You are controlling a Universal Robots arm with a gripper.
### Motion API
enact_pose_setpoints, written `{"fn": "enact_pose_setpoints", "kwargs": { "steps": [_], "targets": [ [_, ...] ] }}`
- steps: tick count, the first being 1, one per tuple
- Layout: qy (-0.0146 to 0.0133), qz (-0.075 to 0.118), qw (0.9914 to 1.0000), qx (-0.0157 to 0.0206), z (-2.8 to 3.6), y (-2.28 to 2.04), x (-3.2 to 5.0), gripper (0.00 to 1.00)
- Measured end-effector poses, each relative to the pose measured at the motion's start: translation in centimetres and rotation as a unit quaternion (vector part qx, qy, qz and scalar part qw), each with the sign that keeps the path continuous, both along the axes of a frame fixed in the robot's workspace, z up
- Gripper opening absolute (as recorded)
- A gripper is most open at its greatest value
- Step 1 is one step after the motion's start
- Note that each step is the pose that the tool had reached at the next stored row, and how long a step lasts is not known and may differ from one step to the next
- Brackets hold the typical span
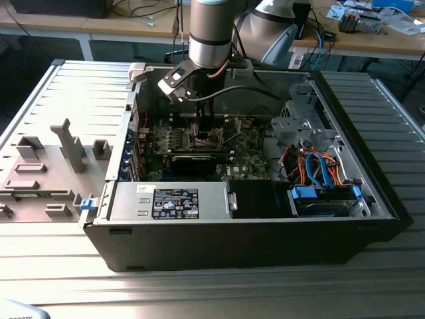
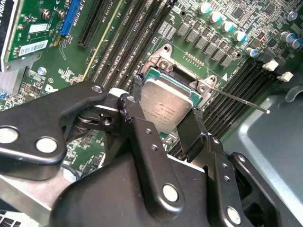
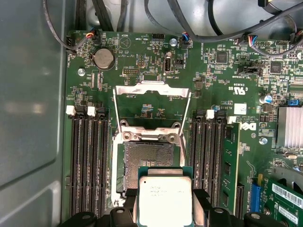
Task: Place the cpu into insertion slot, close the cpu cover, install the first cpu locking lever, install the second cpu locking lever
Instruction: 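Place the cpu into insertion slot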
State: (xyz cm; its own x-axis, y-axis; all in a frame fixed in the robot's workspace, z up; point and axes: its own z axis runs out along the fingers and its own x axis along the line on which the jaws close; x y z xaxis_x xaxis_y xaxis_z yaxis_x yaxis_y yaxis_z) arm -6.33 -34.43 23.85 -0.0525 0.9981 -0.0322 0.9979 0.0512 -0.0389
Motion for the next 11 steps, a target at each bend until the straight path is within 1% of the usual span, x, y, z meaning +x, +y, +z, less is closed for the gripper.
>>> {"fn": "enact_pose_setpoints", "kwargs": {
  "steps": [11],
  "targets": [
    [0.0000,0.000,1.00000,0.0000,-0.20,0.29,0.12,0.55]
  ]
}}
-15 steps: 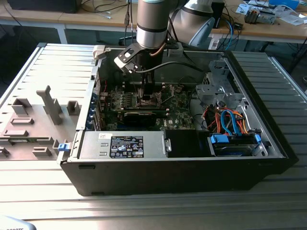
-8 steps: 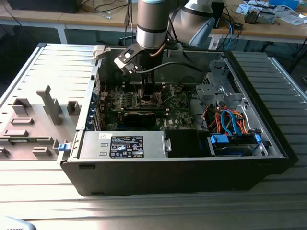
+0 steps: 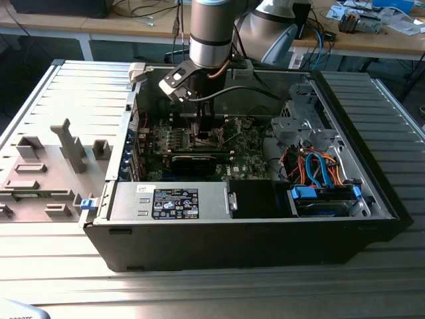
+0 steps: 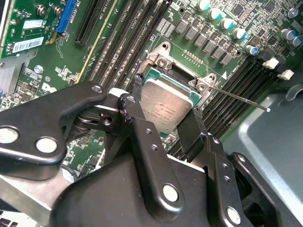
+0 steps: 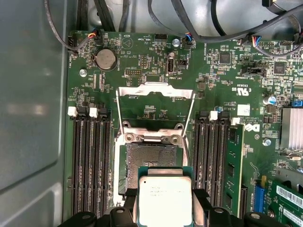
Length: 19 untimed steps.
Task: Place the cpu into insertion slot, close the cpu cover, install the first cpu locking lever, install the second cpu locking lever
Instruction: 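Place the cpu into insertion slot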
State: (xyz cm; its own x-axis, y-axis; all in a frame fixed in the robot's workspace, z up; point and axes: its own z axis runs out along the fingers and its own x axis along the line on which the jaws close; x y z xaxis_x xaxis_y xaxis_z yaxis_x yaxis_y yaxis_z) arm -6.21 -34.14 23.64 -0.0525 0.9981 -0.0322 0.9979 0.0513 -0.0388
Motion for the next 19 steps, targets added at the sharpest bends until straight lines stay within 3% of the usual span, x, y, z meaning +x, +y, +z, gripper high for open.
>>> {"fn": "enact_pose_setpoints", "kwargs": {
  "steps": [19],
  "targets": [
    [0.0000,0.000,1.00000,0.0000,-0.30,0.20,0.05,0.55]
  ]
}}
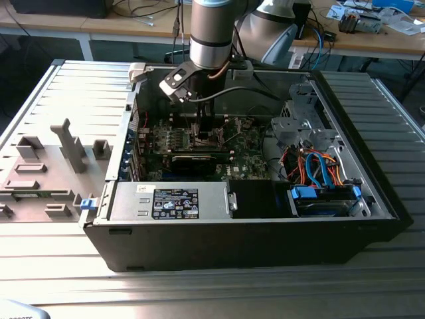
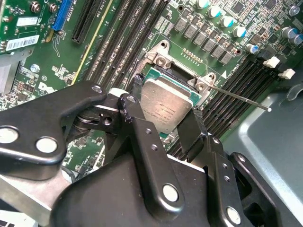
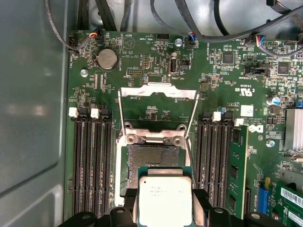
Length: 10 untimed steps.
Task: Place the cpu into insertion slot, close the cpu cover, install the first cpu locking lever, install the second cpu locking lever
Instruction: 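Place the cpu into insertion slot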
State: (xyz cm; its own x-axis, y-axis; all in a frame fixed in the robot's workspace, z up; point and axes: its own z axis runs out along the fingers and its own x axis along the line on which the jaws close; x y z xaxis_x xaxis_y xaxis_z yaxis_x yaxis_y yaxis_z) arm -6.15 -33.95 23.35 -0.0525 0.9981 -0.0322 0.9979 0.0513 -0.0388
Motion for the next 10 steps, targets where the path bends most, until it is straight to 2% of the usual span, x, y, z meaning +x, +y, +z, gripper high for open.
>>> {"fn": "enact_pose_setpoints", "kwargs": {
  "steps": [10],
  "targets": [
    [0.0000,0.000,1.00000,0.0000,-0.19,0.07,0.01,0.55]
  ]
}}
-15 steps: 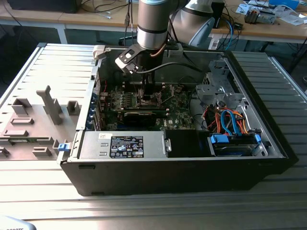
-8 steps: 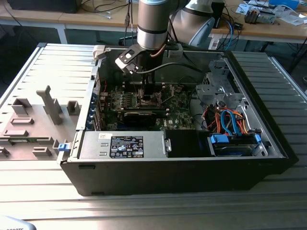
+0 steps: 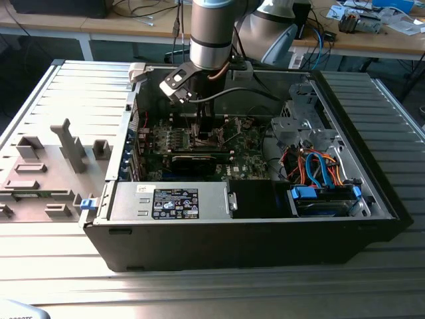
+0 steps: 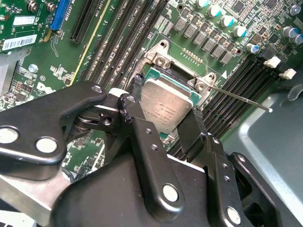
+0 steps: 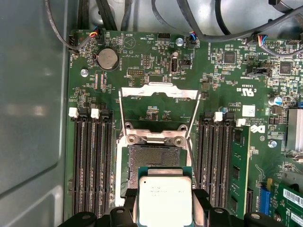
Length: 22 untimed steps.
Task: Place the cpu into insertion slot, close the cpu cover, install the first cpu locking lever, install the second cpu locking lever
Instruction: 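Place the cpu into insertion slot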
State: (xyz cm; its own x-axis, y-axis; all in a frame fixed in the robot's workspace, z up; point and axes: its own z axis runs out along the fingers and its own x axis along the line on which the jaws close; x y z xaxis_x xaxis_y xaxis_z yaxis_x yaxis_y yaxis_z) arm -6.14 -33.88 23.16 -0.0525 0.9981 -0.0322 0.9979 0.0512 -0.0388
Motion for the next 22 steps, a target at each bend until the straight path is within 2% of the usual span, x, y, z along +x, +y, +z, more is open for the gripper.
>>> {"fn": "enact_pose_setpoints", "kwargs": {
  "steps": [15,22],
  "targets": [
    [0.0000,0.000,1.00000,0.0000,-0.34,0.07,0.01,0.55],
    [0.0000,0.000,1.00000,0.0000,-0.80,0.18,0.03,0.55]
  ]
}}
